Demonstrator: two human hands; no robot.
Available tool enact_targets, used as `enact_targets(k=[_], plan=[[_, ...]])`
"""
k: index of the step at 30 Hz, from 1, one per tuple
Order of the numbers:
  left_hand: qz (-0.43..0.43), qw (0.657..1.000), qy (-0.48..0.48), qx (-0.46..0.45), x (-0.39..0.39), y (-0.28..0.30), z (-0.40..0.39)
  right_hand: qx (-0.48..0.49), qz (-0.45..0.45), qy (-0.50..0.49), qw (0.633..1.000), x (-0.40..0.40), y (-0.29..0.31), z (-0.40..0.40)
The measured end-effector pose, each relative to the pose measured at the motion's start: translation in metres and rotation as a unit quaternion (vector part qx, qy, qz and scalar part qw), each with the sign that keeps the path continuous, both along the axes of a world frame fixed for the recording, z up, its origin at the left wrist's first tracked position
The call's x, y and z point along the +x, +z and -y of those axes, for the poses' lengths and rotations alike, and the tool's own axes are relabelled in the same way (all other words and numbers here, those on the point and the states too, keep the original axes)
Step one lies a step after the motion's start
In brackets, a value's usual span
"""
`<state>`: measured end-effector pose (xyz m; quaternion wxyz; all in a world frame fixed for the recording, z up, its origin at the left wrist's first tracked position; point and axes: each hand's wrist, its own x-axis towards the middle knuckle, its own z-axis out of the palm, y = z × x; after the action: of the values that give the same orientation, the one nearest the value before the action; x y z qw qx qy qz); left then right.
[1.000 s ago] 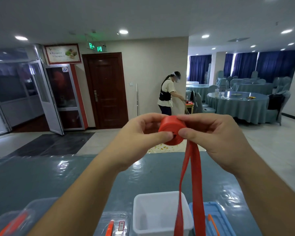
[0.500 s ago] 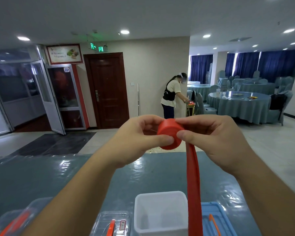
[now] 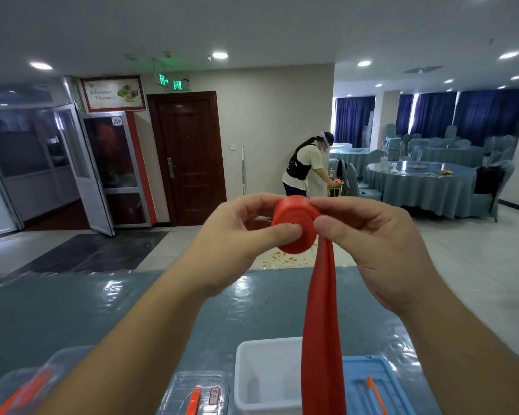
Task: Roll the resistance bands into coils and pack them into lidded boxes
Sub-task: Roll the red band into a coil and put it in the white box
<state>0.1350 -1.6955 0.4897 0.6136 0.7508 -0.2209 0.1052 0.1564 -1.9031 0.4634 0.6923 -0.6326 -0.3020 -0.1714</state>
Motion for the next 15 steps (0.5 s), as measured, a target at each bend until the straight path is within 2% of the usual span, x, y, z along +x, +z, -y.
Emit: enact_targets(k=[2,4,9,10,13,15], plan=[[-0.021,0.996,0.008,-0.084,-0.001,-0.008,0.008,0.035,-0.03,0.037,0.998,0.004,-0.004,-0.001],[-0.023,0.995,0.016,-0.098,0.002,-0.014,0.012,0.025,-0.038,0.028,0.999,0.007,-0.005,-0.001],[0.004,0.999,-0.016,0.038,0.012,-0.005,-0.003,-0.06,0.003,-0.017,0.998,0.004,0.002,-0.001],[0.008,1.0,-0.022,0.02,0.013,-0.004,-0.004,-0.042,0.004,-0.014,0.999,0.003,0.001,-0.002],[-0.008,0.993,-0.036,-0.115,0.011,-0.009,0.005,0.058,-0.029,0.023,0.998,0.004,0.001,-0.007],[-0.027,0.983,-0.043,-0.178,0.01,-0.015,0.013,0.051,-0.026,0.011,0.998,0.006,0.003,-0.007]])
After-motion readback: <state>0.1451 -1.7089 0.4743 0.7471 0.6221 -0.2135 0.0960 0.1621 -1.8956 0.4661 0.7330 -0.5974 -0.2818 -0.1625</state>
